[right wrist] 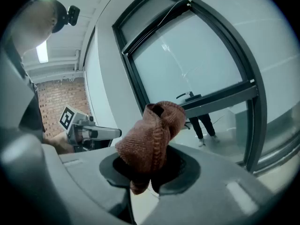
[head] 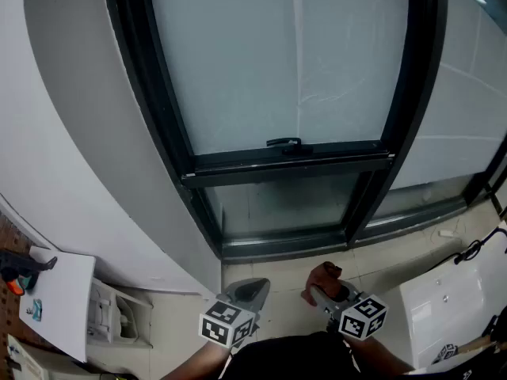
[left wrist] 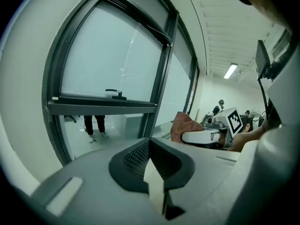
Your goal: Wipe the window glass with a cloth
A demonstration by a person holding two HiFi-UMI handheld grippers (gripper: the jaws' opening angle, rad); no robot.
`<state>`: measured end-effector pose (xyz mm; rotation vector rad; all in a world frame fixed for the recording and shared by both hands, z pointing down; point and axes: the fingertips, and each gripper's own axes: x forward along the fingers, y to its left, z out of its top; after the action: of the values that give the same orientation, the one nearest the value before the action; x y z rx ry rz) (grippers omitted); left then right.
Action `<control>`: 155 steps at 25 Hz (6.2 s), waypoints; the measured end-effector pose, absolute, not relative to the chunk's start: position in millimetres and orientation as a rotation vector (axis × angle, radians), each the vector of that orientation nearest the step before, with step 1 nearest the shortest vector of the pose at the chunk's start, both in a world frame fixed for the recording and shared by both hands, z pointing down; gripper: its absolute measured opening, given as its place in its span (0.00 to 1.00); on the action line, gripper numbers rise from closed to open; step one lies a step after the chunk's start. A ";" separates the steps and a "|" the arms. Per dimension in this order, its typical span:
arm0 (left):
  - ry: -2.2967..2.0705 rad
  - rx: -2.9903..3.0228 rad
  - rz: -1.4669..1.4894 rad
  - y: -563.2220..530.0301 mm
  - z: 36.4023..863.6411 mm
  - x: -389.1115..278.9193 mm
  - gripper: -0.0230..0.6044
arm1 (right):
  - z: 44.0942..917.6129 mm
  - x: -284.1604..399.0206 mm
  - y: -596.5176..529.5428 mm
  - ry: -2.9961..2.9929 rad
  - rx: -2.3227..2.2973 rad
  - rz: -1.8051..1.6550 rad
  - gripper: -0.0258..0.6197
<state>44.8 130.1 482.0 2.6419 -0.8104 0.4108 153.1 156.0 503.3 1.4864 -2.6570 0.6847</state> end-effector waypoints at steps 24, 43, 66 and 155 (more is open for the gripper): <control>-1.134 2.547 0.402 -53.8 440.2 10.9 0.06 | 354.0 13.3 -99.9 -2.525 0.928 -0.617 0.18; -1.272 2.525 0.426 -197.8 417.0 6.0 0.06 | 197.3 -66.3 -289.5 -1.749 0.987 -1.598 0.18; -1.000 2.658 0.387 -189.9 432.1 -44.7 0.06 | 89.6 -98.0 -371.2 -1.224 1.385 -1.606 0.18; -1.075 2.542 0.476 -160.6 478.4 -61.3 0.06 | 437.7 -98.0 -369.9 -1.551 1.106 -1.249 0.18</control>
<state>-61.3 -160.6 478.4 2.5415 -1.0745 0.4761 -98.0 -369.9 437.7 1.1056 -1.5509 -1.2487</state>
